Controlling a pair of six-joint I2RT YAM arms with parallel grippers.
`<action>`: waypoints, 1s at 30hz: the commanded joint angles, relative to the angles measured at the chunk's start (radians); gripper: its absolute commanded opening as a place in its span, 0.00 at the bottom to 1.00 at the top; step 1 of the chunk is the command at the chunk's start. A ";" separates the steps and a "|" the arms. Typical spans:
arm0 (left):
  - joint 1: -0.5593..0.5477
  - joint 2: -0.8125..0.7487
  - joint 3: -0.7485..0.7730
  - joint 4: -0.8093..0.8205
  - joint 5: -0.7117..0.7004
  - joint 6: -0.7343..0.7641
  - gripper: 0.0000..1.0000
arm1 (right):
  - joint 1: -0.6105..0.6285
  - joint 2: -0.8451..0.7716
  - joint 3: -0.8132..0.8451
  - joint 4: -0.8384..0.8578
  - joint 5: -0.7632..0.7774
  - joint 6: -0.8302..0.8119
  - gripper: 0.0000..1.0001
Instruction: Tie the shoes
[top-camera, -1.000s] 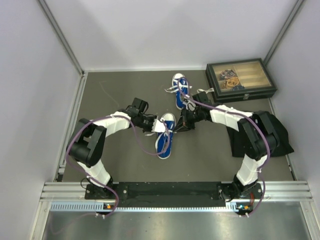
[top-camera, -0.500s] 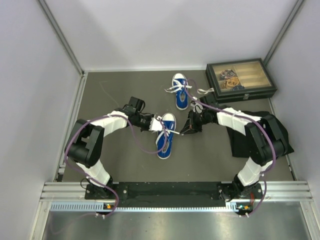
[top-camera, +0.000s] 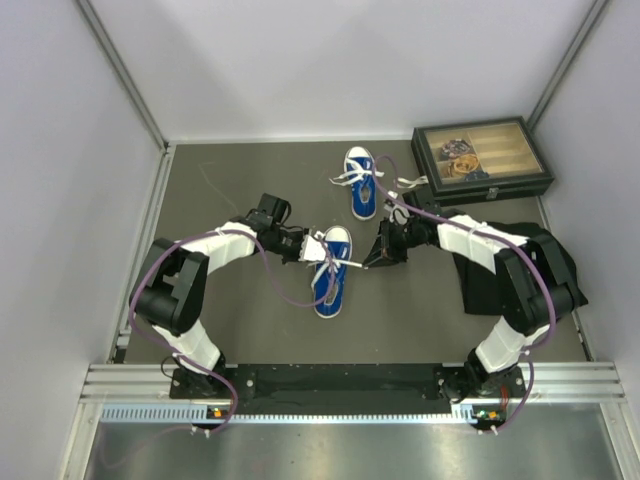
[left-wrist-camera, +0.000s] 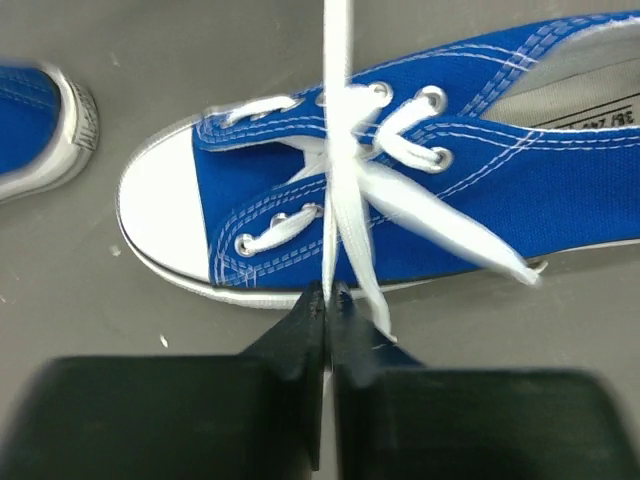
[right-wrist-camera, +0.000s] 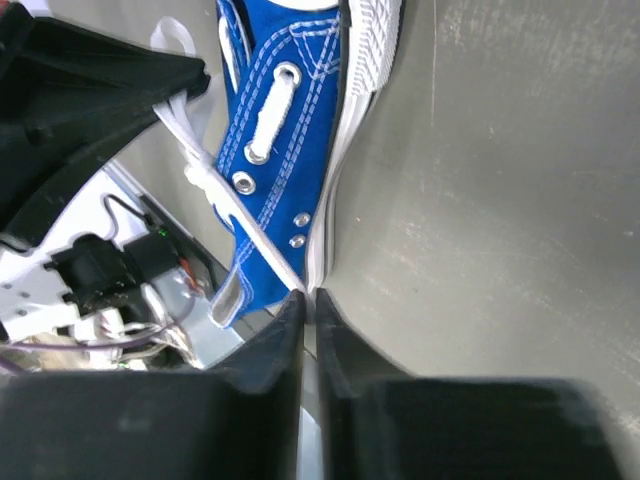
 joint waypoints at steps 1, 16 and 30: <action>0.002 -0.073 0.010 -0.002 -0.071 -0.116 0.18 | 0.000 -0.014 0.121 -0.079 0.029 -0.067 0.17; 0.021 -0.443 0.215 -0.213 -0.421 -1.091 0.98 | 0.004 -0.405 0.200 -0.238 0.202 -0.186 0.99; 0.187 -0.533 0.009 -0.383 -0.575 -1.325 0.99 | 0.004 -0.812 -0.187 -0.350 0.506 -0.137 0.99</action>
